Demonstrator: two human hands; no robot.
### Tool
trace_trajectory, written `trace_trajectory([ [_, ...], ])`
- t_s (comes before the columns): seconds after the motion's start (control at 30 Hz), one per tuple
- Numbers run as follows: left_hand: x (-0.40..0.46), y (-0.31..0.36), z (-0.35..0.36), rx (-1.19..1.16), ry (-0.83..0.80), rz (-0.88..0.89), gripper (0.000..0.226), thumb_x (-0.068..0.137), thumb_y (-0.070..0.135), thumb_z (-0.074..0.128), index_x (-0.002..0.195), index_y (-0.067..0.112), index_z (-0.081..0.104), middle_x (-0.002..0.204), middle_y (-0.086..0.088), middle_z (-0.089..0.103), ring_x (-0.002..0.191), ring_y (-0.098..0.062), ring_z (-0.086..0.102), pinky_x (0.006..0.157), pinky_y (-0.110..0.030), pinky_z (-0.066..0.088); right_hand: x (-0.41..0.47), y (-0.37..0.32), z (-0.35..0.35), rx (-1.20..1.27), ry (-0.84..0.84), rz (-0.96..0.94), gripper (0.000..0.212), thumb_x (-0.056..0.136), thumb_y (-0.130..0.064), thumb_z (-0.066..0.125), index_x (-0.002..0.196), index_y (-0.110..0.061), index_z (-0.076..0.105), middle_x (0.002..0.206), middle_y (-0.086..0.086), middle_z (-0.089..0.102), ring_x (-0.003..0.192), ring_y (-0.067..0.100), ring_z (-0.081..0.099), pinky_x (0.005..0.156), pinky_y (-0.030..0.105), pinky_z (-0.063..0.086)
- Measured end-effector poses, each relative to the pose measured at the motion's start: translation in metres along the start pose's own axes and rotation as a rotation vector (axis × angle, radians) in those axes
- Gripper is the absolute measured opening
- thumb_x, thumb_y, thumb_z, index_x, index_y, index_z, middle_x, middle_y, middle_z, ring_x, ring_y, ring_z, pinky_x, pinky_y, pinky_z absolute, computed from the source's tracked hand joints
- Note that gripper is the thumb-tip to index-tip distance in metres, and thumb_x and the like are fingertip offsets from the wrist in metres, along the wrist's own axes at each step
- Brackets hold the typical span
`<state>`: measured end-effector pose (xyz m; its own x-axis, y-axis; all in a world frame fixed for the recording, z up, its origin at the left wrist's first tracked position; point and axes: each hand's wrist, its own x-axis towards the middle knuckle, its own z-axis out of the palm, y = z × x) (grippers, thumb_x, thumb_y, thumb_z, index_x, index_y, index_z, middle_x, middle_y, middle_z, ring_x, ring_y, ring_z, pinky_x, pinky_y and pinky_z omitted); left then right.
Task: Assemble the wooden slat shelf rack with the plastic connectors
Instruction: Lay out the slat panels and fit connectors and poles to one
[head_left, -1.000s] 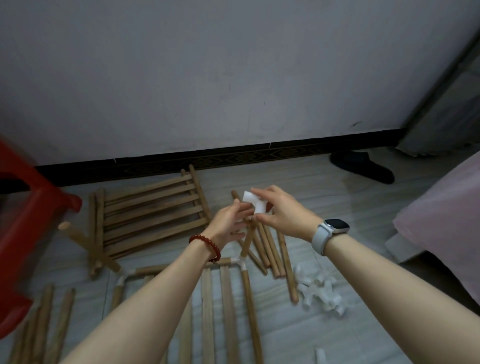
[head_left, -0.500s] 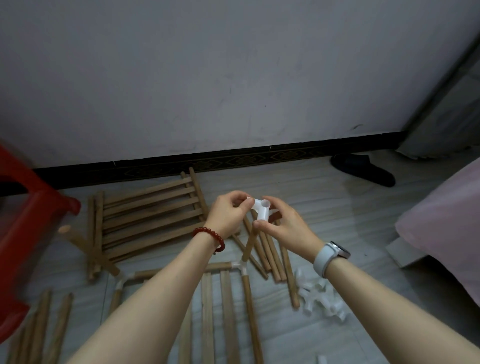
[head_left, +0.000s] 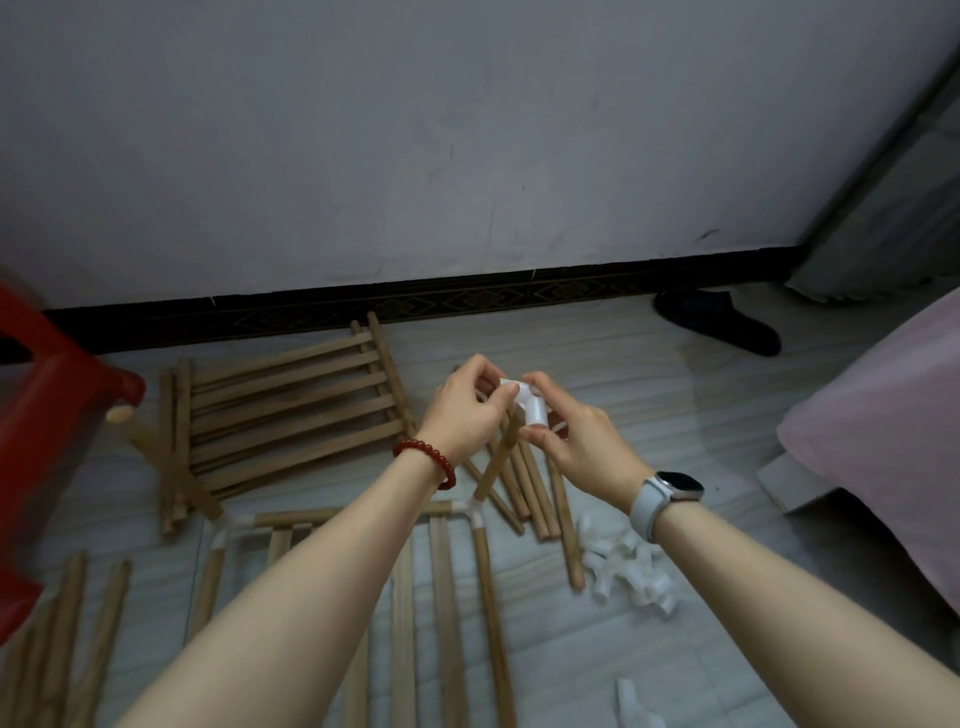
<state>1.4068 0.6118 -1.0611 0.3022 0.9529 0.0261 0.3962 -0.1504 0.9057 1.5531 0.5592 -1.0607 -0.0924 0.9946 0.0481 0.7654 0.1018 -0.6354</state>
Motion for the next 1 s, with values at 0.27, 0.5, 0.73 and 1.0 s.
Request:
trace_trajectory([
  [0.27,-0.06,-0.038,0.001,-0.14,0.124,-0.203,0.048,0.094,0.032,0.052,0.139,0.026,0.036,0.119,0.003,0.049,0.095,-0.004,0.051,0.074,-0.018,0.043,-0.058,0.043,0.035,0.142,0.047,0.24,0.06,0.089,-0.028,0.059,0.143,-0.024,0.034,0.13,-0.005,0.052,0.115,0.017,0.052,0.096,0.035,0.043],
  [0.5,-0.156,-0.104,0.034,0.406,-0.561,-0.172,0.041,0.094,0.03,0.052,0.134,0.022,0.045,0.128,0.001,0.053,0.111,-0.013,0.052,0.093,-0.026,0.042,-0.202,0.133,0.109,-0.328,-0.534,0.721,0.056,0.092,-0.019,0.048,0.144,-0.026,0.027,0.146,0.01,0.025,0.133,0.033,0.025,0.104,0.036,0.034],
  [0.73,-0.184,-0.094,0.04,0.508,-0.737,-0.104,0.035,0.093,0.026,0.051,0.128,0.022,0.051,0.122,0.003,0.057,0.104,-0.012,0.057,0.091,-0.031,0.047,-0.229,0.131,0.138,-0.243,-0.316,0.736,0.05,0.089,-0.005,0.047,0.137,-0.013,0.037,0.126,0.019,0.042,0.115,0.037,0.042,0.093,0.035,0.04],
  [1.0,-0.222,-0.013,0.022,0.514,-1.07,0.028,0.054,0.087,0.017,0.061,0.137,0.025,0.042,0.131,0.004,0.048,0.114,-0.014,0.051,0.092,-0.026,0.045,-0.225,0.033,0.075,1.04,0.064,0.848,0.032,0.09,-0.009,0.059,0.119,-0.02,0.05,0.109,0.016,0.064,0.09,0.02,0.062,0.077,0.031,0.049],
])
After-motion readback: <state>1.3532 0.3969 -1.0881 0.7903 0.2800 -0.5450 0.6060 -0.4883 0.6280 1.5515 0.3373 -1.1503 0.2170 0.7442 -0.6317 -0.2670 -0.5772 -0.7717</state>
